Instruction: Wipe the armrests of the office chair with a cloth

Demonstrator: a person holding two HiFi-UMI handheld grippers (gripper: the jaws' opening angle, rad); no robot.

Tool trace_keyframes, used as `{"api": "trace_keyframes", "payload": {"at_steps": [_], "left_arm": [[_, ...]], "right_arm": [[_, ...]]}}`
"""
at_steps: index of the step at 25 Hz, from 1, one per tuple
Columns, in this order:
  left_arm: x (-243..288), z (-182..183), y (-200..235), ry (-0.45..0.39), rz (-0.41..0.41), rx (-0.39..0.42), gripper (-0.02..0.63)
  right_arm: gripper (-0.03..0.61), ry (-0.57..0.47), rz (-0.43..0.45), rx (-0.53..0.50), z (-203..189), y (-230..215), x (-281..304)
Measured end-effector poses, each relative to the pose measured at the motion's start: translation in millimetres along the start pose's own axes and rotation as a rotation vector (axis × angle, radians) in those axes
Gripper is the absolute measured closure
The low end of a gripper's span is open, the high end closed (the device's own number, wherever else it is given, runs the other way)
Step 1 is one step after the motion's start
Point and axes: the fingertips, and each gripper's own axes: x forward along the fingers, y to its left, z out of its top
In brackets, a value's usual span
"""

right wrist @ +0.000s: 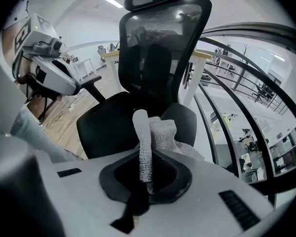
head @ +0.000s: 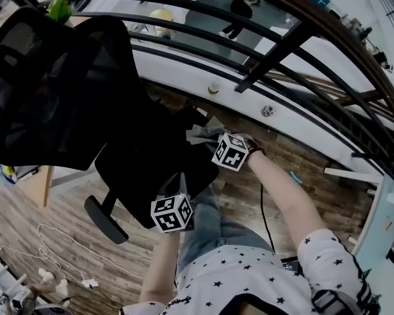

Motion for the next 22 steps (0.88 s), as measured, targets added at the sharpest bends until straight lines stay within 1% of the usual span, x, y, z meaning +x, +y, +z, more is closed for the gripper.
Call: {"api": "trace_keyframes", "payload": {"at_steps": [22], "left_arm": [[-11,-10,-10,0.01,-0.026,0.033,0.606]], "right_arm": [[0.554,0.001,-0.002,0.067,-33,31,-19]]}}
